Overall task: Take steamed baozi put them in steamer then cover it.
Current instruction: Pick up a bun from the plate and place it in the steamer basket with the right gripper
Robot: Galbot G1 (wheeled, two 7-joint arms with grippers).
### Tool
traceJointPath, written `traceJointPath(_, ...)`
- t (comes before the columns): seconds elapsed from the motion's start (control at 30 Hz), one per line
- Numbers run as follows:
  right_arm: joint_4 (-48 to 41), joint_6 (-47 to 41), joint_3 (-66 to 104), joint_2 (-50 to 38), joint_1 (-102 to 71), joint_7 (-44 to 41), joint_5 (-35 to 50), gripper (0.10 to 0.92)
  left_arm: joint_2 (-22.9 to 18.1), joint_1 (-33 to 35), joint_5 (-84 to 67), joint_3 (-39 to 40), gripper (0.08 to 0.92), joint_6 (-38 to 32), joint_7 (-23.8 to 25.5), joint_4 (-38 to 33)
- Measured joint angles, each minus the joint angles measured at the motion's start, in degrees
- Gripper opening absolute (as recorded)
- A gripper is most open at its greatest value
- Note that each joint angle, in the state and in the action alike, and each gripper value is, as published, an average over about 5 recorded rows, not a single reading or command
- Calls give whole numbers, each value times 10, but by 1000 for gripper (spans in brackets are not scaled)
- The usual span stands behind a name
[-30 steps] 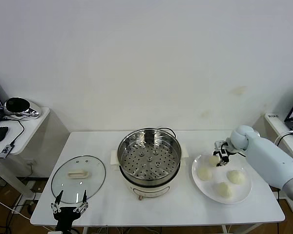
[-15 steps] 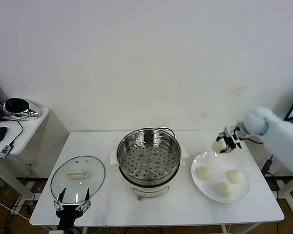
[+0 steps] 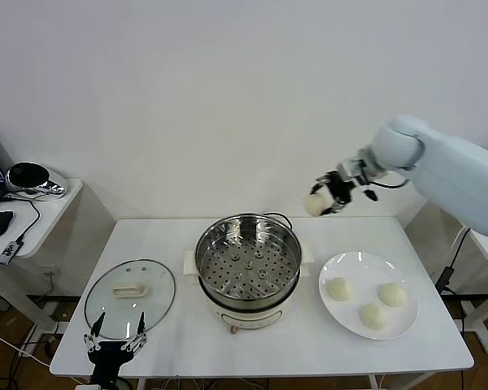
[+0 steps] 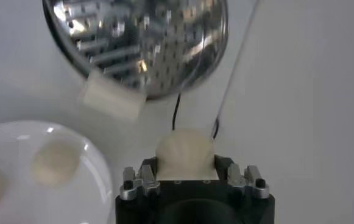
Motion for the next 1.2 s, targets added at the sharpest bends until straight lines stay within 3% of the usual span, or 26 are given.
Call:
traceJointPath(0.5, -41, 120, -70, 152, -8, 18, -84, 585, -6, -7, 1, -6, 823, 2, 0, -4)
traceJointPath(1.07, -134, 235, -71, 217, -59, 58, -215, 591, -4, -21, 0, -8, 823, 2, 0, 7)
traceJointPath(1.2, -149, 249, -71, 222, -67, 66, -229, 636, -4, -24, -1, -7, 823, 2, 0, 9)
